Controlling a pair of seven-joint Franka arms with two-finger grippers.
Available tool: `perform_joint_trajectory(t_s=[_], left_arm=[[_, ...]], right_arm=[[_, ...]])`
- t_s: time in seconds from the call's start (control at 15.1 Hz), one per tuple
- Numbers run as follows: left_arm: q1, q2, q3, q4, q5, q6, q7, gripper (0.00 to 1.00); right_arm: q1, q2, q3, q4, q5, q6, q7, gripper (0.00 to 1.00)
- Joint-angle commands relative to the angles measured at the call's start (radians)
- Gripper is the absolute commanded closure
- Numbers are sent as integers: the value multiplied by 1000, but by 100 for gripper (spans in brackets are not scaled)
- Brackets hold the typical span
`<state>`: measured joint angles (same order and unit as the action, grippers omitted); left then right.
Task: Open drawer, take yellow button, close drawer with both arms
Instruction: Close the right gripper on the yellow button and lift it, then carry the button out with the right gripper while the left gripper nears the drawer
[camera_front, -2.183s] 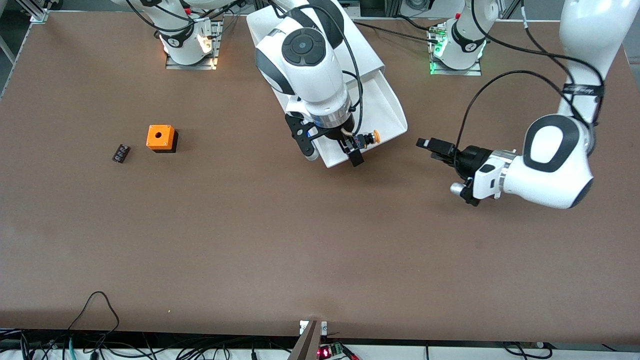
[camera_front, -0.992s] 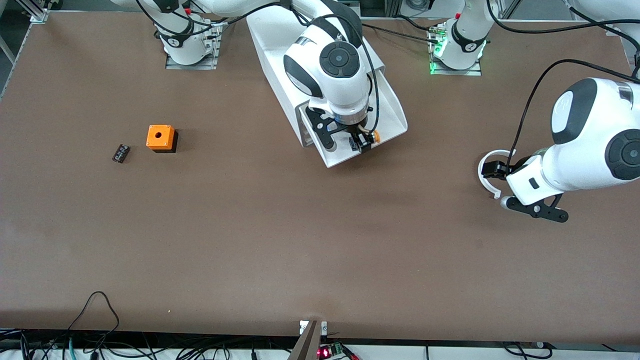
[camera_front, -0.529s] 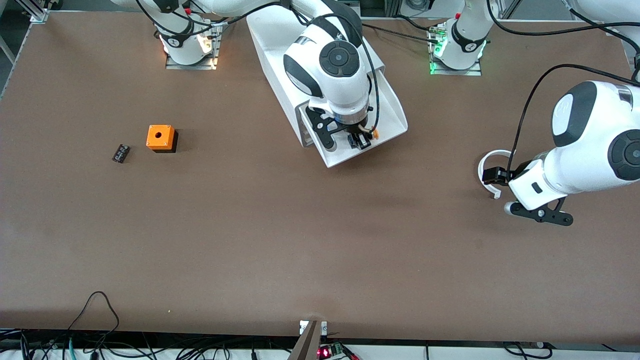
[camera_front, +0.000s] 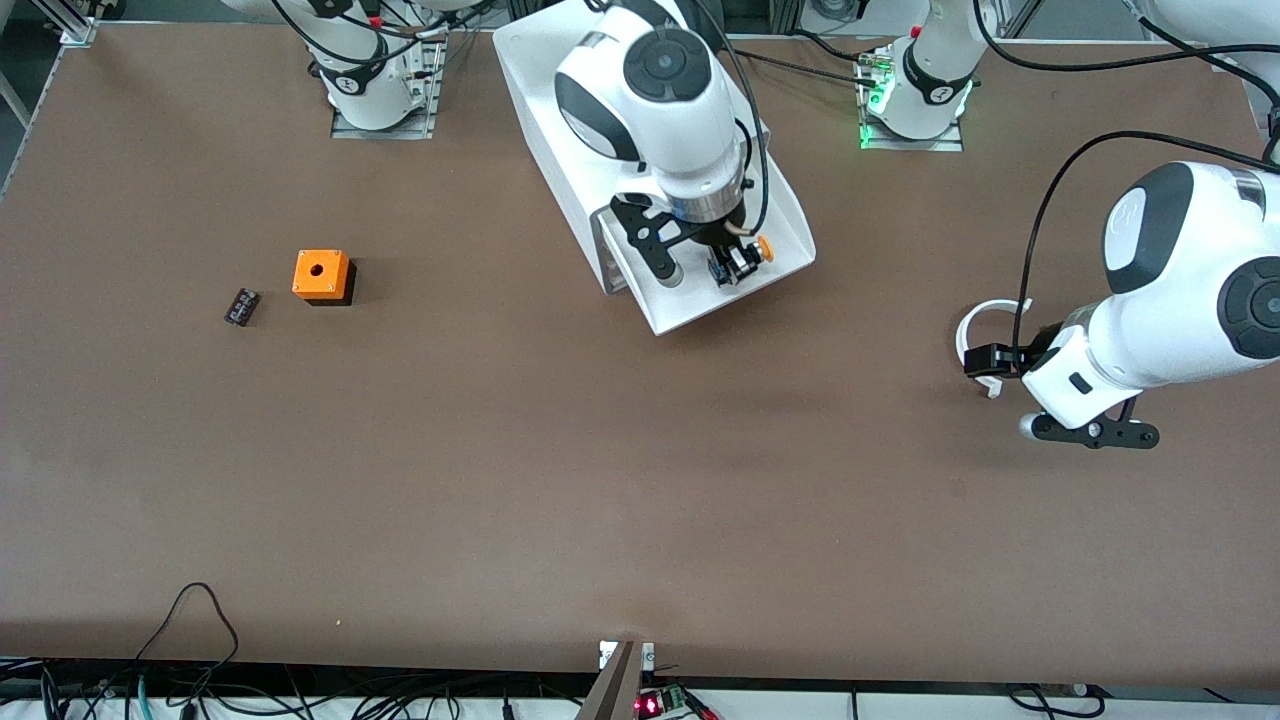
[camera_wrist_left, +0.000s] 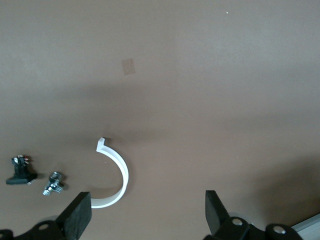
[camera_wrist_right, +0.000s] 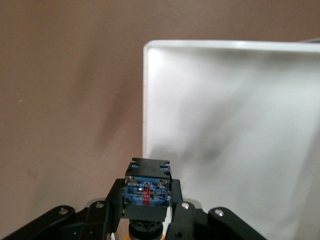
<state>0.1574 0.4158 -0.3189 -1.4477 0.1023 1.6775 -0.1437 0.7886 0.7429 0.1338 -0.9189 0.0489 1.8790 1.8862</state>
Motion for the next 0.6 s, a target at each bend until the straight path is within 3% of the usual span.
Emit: perform_joint_trajectory(t_s=[0.0,0.33,0.53], left_arm=[[-10,-3,-11,-5,-51,17,-159,0],[-13,-3,-156,-144,-52,256,-532,0],[-106,8,-170,-201,-49,356,-724,0]], right_arm=[[-41,-39,3,6,5,-35,-134,100],[-162,-75,4,6,6,-145,-447,100],[-245,-85,7,6,6,-216,-634,100]])
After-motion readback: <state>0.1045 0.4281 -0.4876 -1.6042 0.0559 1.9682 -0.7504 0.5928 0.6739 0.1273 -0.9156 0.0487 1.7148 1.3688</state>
